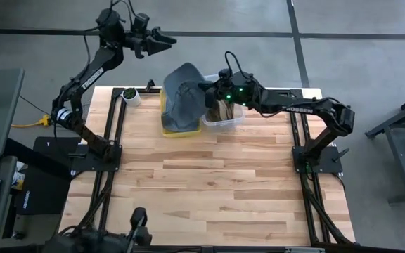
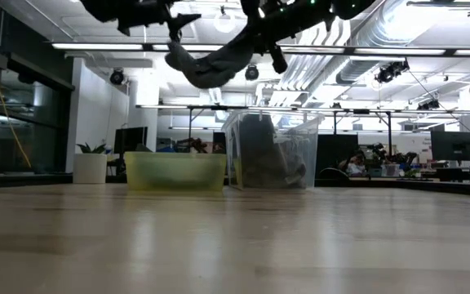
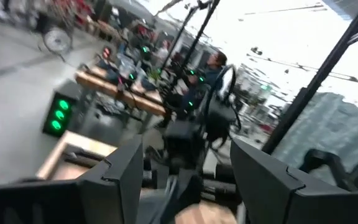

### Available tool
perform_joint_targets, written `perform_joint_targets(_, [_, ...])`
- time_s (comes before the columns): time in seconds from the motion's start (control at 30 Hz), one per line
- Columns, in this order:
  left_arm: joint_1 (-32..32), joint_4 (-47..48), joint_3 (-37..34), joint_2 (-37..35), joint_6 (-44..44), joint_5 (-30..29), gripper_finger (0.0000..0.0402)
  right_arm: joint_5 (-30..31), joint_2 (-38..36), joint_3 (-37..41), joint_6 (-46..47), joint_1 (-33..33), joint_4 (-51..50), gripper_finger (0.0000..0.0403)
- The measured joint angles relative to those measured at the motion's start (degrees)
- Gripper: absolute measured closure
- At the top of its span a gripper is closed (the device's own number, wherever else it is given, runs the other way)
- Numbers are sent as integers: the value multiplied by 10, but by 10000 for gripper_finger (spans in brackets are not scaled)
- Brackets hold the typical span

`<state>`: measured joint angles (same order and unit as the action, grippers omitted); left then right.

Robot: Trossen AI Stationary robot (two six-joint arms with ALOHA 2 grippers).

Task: Pick & Place hat
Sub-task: Put the blue cap into the yellow bin

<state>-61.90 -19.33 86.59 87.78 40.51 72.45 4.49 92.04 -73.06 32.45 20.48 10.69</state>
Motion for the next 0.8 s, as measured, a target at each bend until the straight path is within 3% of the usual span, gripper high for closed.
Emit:
perform_joint_targets(0.5, [0, 2, 0, -80, -58, -56, 200, 124, 136, 1, 202, -45, 167, 397])
perform_joint_targets(0.67, [0, 2, 0, -99, -58, -57, 200, 157, 165, -33, 217, -56, 152, 397])
perform_joint_targets(0.8, [0, 3, 0, -105, -58, -58, 200, 186, 190, -95, 201, -65, 79, 397])
